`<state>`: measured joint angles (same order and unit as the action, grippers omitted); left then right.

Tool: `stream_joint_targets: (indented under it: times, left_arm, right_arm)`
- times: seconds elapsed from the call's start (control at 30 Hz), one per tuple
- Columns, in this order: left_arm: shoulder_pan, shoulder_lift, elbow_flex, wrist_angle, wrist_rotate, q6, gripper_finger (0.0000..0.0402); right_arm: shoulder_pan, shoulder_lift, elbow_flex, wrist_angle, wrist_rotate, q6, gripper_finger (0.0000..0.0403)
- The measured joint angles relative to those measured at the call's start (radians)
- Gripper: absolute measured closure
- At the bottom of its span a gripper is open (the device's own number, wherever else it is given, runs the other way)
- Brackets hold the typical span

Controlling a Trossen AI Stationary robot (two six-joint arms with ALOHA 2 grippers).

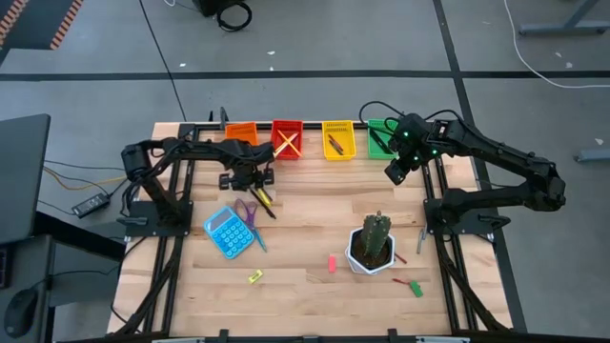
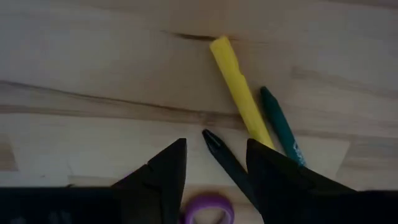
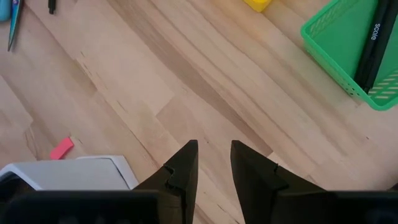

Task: Sort crayons/erasers/pens/pencils in bins
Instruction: Put the black pen into the green bin

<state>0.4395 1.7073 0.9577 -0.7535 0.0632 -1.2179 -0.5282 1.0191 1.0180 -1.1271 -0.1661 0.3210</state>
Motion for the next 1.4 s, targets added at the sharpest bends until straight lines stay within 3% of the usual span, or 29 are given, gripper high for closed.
stream_joint_targets:
  times: [0.8, 1.23, 1.4]
  left_arm:
    - [-0.029, 0.049, 0.023, 0.068, 0.050, -0.001, 0.0233]
    - [-0.046, 0.050, 0.035, 0.098, 0.048, -0.018, 0.0340]
    - [-0.051, 0.049, 0.035, 0.103, 0.048, -0.033, 0.0352]
  right_arm:
    - [0.000, 0.000, 0.000, 0.000, 0.000, -0.011, 0.0301]
    - [0.000, 0.000, 0.000, 0.000, 0.000, -0.011, 0.0301]
    - [0.000, 0.000, 0.000, 0.000, 0.000, -0.011, 0.0301]
